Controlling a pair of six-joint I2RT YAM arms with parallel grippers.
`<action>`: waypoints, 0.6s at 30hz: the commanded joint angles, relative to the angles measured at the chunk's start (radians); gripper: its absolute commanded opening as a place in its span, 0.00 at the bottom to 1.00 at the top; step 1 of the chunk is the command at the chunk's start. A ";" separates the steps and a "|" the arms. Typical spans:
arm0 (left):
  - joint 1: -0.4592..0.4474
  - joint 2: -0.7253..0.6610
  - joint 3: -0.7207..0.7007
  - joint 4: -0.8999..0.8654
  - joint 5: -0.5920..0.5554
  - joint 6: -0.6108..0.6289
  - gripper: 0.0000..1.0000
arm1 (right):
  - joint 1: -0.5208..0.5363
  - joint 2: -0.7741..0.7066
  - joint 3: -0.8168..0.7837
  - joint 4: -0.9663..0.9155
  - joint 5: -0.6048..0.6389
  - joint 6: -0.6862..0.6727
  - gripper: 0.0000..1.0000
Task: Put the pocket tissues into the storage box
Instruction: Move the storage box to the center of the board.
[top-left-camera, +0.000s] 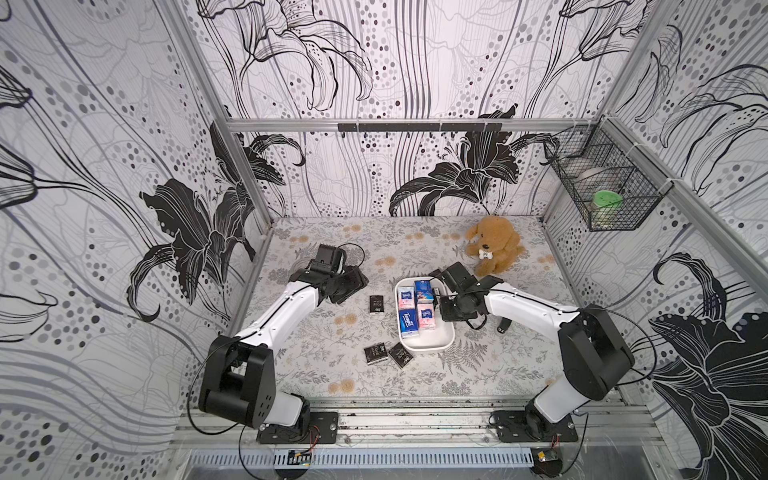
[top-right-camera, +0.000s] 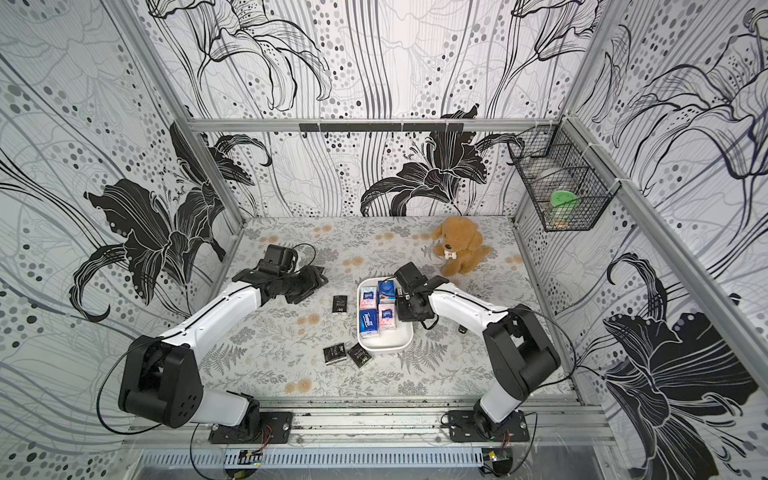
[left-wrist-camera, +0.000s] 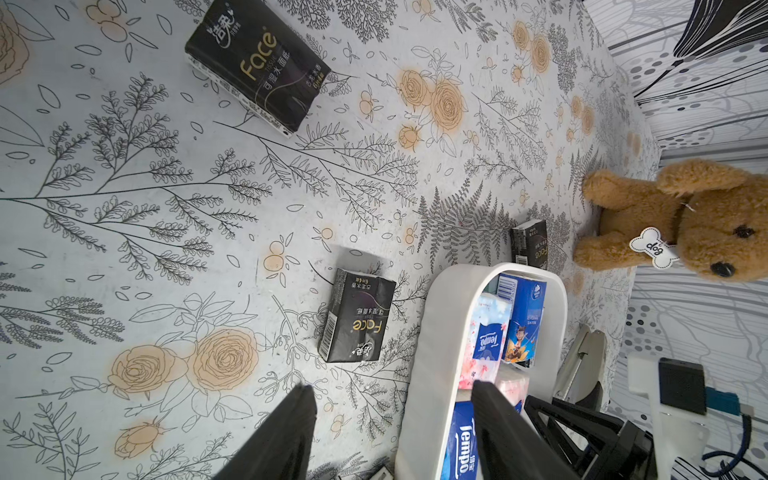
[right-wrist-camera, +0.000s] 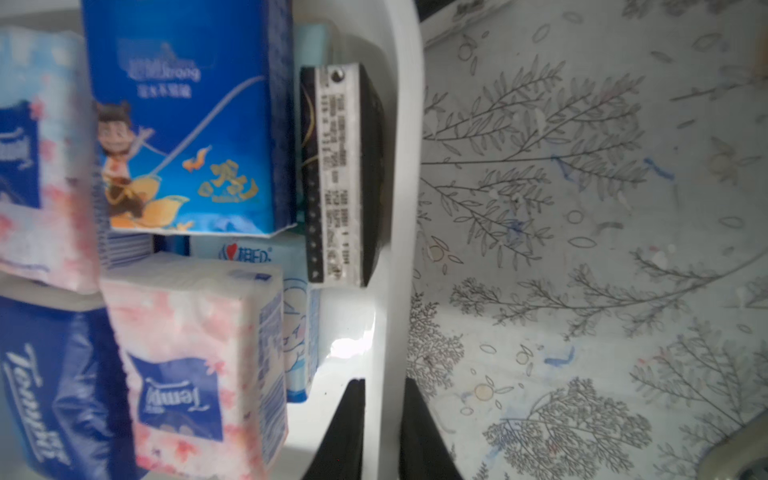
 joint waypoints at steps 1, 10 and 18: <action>0.007 -0.013 0.030 0.001 -0.021 0.022 0.64 | 0.024 0.056 0.071 0.011 0.013 -0.006 0.18; 0.013 -0.014 0.027 -0.007 -0.022 0.029 0.64 | 0.048 0.197 0.254 -0.006 0.012 -0.029 0.21; 0.032 -0.017 0.015 -0.007 -0.028 0.046 0.64 | 0.044 0.160 0.314 -0.060 0.110 0.019 0.57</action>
